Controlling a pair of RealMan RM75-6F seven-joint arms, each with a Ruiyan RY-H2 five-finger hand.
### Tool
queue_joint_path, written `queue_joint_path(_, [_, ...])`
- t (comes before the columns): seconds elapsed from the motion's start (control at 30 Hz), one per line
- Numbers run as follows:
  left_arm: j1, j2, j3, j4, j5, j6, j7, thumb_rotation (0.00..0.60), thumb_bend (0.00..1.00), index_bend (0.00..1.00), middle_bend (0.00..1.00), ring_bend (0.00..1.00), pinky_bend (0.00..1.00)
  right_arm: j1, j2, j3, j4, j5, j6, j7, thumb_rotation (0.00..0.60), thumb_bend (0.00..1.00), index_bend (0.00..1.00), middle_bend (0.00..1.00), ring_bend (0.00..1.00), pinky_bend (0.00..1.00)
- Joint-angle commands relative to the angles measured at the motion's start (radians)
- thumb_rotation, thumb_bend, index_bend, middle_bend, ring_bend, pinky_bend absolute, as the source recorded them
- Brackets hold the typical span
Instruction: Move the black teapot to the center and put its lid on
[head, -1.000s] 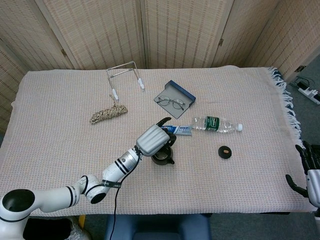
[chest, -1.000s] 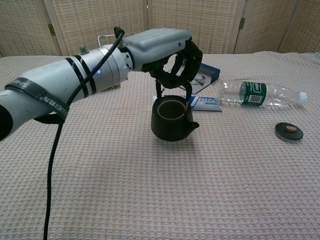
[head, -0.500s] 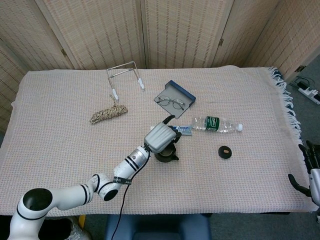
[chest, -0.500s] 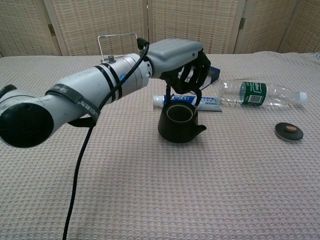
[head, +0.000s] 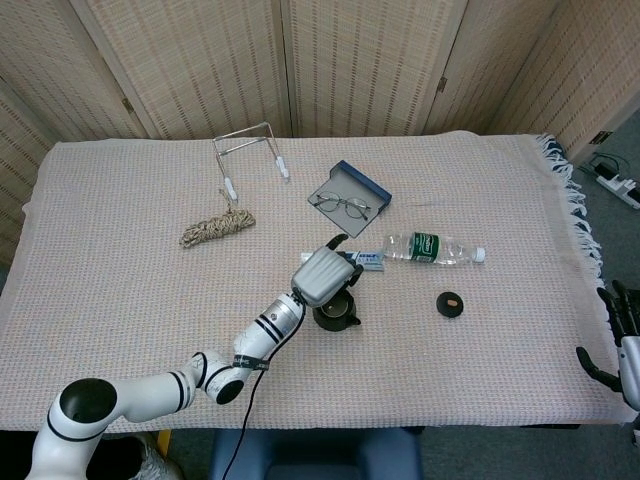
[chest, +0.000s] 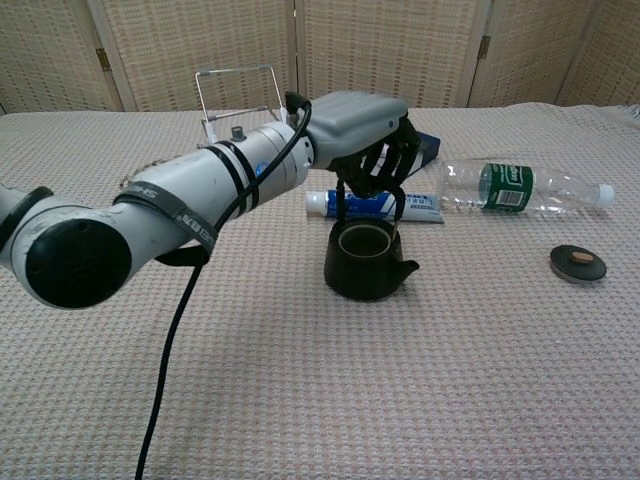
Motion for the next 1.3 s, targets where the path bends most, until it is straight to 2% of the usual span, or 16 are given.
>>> queue_joint_path(0.03, [0.009, 0.013, 0.007, -0.035, -0.031, -0.011, 0.047, 0.6, 0.49, 0.52, 0.5, 0.48, 0.11, 0.001, 0.0, 0.0, -0.001, -0.002, 0.0, -0.001, 0.6, 0.33, 0.0, 0.0, 0.15, 0.08])
queue_joint_path(0.17, [0.021, 0.03, 0.011, -0.094, -0.087, -0.018, 0.128, 0.6, 0.49, 0.47, 0.45, 0.43, 0.09, 0.001, -0.002, 0.001, -0.002, -0.006, 0.005, -0.004, 0.6, 0.32, 0.0, 0.0, 0.15, 0.08])
queue_joint_path(0.37, [0.035, 0.078, 0.01, -0.219, -0.223, -0.051, 0.241, 0.6, 0.49, 0.32, 0.34, 0.33, 0.03, -0.003, -0.002, -0.001, -0.007, -0.006, 0.009, -0.008, 0.6, 0.32, 0.0, 0.0, 0.15, 0.08])
queue_joint_path(0.47, [0.039, 0.094, 0.017, -0.263, -0.276, -0.037, 0.302, 0.6, 0.49, 0.29, 0.31, 0.31, 0.02, -0.004, -0.001, -0.001, -0.009, -0.01, 0.014, -0.01, 0.6, 0.32, 0.0, 0.0, 0.15, 0.08])
queue_joint_path(0.63, [0.05, 0.124, 0.027, -0.33, -0.33, -0.013, 0.34, 0.6, 0.49, 0.3, 0.31, 0.3, 0.01, -0.006, 0.002, -0.001, -0.016, -0.013, 0.02, -0.015, 0.6, 0.32, 0.0, 0.0, 0.15, 0.08])
queue_joint_path(0.93, [0.08, 0.184, 0.055, -0.436, -0.338, 0.051, 0.36, 0.6, 0.49, 0.32, 0.31, 0.3, 0.02, -0.005, 0.004, -0.002, -0.025, -0.023, 0.025, -0.023, 0.6, 0.32, 0.0, 0.0, 0.15, 0.08])
queue_joint_path(1.17, [0.108, 0.246, 0.095, -0.526, -0.342, 0.074, 0.374, 0.6, 0.49, 0.42, 0.31, 0.3, 0.02, -0.005, 0.007, -0.002, -0.034, -0.028, 0.03, -0.031, 0.6, 0.32, 0.0, 0.0, 0.15, 0.08])
queue_joint_path(1.23, [0.121, 0.263, 0.102, -0.554, -0.328, 0.087, 0.362, 0.6, 0.49, 0.42, 0.31, 0.3, 0.02, -0.004, 0.007, -0.003, -0.036, -0.029, 0.028, -0.034, 0.6, 0.32, 0.0, 0.0, 0.15, 0.08])
queue_joint_path(1.3, [0.129, 0.277, 0.107, -0.575, -0.318, 0.092, 0.349, 0.6, 0.49, 0.37, 0.3, 0.3, 0.01, -0.003, 0.007, -0.003, -0.039, -0.031, 0.028, -0.037, 0.6, 0.32, 0.0, 0.0, 0.15, 0.08])
